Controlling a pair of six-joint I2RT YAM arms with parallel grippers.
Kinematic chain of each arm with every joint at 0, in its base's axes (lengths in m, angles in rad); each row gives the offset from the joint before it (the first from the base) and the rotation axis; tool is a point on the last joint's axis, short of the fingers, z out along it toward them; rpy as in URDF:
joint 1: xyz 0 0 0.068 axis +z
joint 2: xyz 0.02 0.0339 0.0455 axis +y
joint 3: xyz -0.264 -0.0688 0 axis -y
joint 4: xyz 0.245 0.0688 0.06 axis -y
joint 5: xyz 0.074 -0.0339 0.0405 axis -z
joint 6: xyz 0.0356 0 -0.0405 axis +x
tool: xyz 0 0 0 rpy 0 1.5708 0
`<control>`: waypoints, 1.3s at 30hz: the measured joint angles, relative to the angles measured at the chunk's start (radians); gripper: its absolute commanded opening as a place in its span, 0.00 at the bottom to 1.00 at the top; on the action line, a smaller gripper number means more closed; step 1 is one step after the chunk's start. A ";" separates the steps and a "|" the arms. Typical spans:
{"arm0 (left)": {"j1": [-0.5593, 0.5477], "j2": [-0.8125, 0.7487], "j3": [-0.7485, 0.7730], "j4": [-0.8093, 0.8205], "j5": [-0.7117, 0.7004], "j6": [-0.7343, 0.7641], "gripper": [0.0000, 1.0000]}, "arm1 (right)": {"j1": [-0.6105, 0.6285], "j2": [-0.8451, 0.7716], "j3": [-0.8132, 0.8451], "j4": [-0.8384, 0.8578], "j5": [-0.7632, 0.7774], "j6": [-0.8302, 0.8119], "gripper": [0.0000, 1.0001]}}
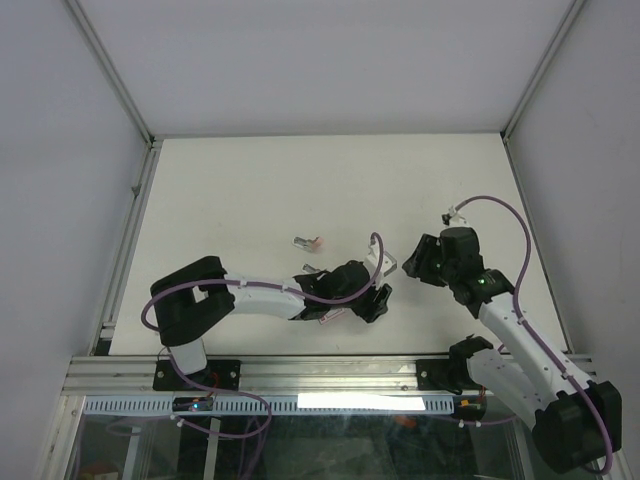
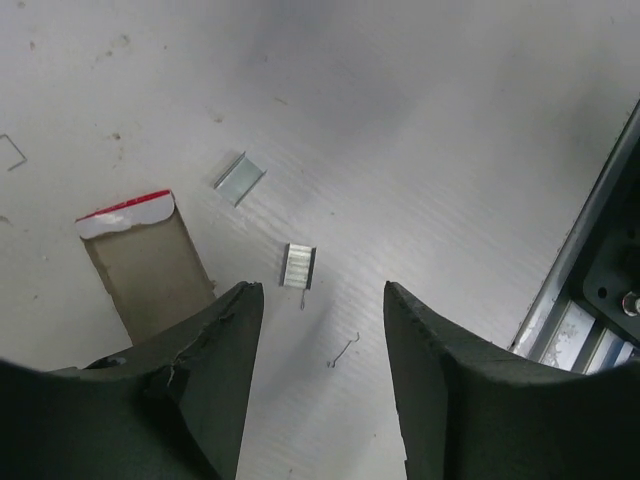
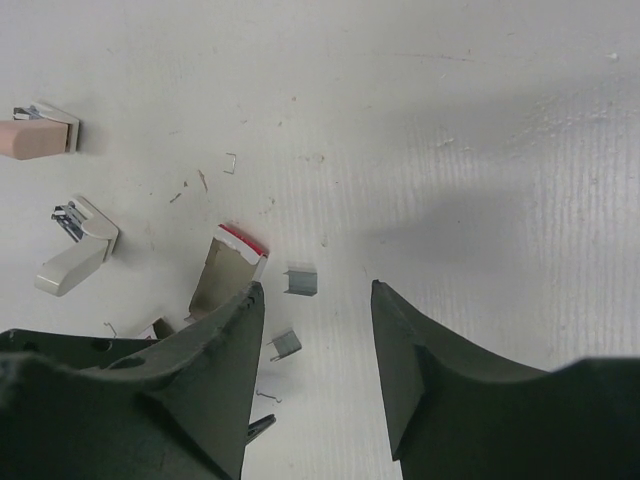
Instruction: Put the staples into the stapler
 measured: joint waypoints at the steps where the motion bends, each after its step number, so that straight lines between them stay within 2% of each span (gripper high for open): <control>1: -0.001 0.007 0.008 0.010 -0.002 0.003 0.51 | -0.002 -0.004 -0.004 0.002 -0.004 0.000 0.50; 7: -0.006 0.056 0.053 0.043 -0.025 0.026 0.45 | -0.008 -0.019 -0.024 0.004 -0.028 -0.001 0.51; 26: -0.054 0.103 0.065 0.018 -0.132 0.086 0.38 | -0.030 -0.031 -0.029 0.021 -0.051 -0.007 0.51; 39: -0.071 0.117 0.070 0.007 -0.182 0.107 0.23 | -0.039 -0.031 -0.034 0.032 -0.058 -0.007 0.52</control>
